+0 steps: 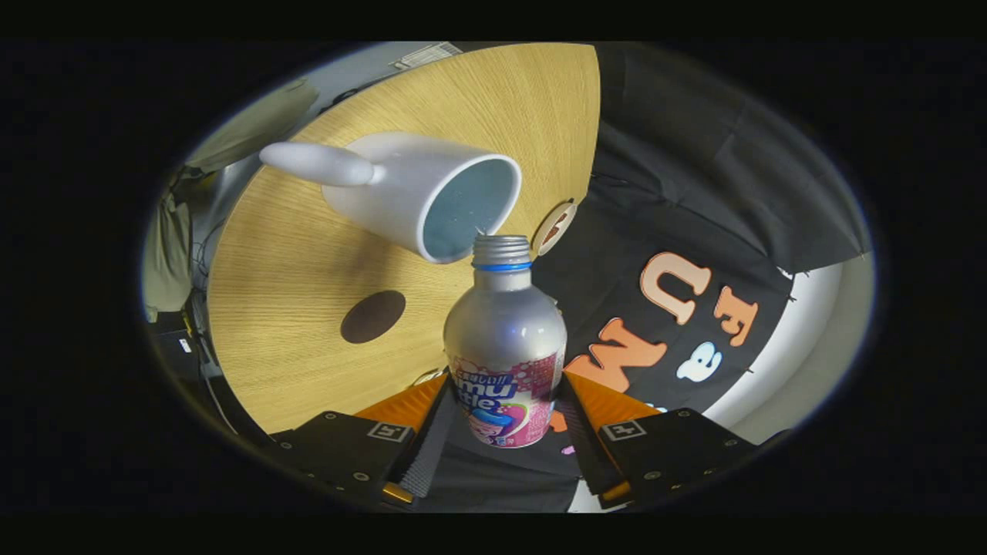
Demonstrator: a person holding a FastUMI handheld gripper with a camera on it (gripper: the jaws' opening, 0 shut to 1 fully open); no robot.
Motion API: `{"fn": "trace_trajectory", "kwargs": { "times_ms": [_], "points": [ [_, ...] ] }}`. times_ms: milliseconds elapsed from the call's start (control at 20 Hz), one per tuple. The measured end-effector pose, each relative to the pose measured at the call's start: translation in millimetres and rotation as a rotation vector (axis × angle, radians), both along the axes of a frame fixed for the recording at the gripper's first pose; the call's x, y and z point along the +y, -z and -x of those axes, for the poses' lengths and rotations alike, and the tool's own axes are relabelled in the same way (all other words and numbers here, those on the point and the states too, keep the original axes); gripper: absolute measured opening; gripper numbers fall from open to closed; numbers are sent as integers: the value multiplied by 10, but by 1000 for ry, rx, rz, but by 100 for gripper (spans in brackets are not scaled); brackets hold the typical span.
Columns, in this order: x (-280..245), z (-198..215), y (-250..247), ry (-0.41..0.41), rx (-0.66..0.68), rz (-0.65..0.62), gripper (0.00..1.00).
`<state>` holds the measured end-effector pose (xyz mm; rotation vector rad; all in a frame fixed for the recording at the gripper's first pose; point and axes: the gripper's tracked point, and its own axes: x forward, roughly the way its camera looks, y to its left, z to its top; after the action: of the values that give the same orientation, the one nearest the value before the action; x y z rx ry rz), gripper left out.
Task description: Take the bottle from table, then pour the juice into the cup, finally place the bottle on the coaster
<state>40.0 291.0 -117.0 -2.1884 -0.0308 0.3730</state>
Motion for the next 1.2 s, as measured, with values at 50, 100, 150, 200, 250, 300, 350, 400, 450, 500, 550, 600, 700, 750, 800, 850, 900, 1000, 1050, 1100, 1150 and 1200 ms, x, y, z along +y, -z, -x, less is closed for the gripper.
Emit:
{"fn": "trace_trajectory", "kwargs": {
  "times_ms": [50,100,150,200,250,300,350,400,450,500,550,600,700,750,800,850,900,1000,1050,1100,1150,1200],
  "points": [
    [-19,-4,2,7,4,-11,74],
    [-35,-31,-8,16,6,-27,75],
    [-37,-36,-11,17,11,-47,75],
    [-50,-29,5,25,23,-74,75],
    [-67,-14,24,34,41,-109,75],
    [-73,-17,75,41,61,-158,75],
    [-110,0,106,61,91,-212,75],
    [-146,-8,157,80,118,-271,75],
    [-162,-12,165,93,130,-323,75],
    [-173,-30,146,107,138,-372,75],
    [-190,-36,130,120,147,-428,75],
    [-218,-58,148,137,160,-488,75],
    [-242,-69,200,176,207,-616,75],
    [-252,-62,208,188,231,-678,75],
    [-254,-65,220,202,252,-738,75],
    [-262,-56,210,218,266,-796,75],
    [-303,-61,184,237,267,-857,75],
    [-322,-102,135,258,290,-1005,75],
    [-335,-111,161,274,321,-1082,75],
    [-358,-139,184,298,343,-1155,75],
    [-398,-157,188,321,350,-1218,75],
    [-432,-180,181,336,354,-1277,76]
  ]
}}
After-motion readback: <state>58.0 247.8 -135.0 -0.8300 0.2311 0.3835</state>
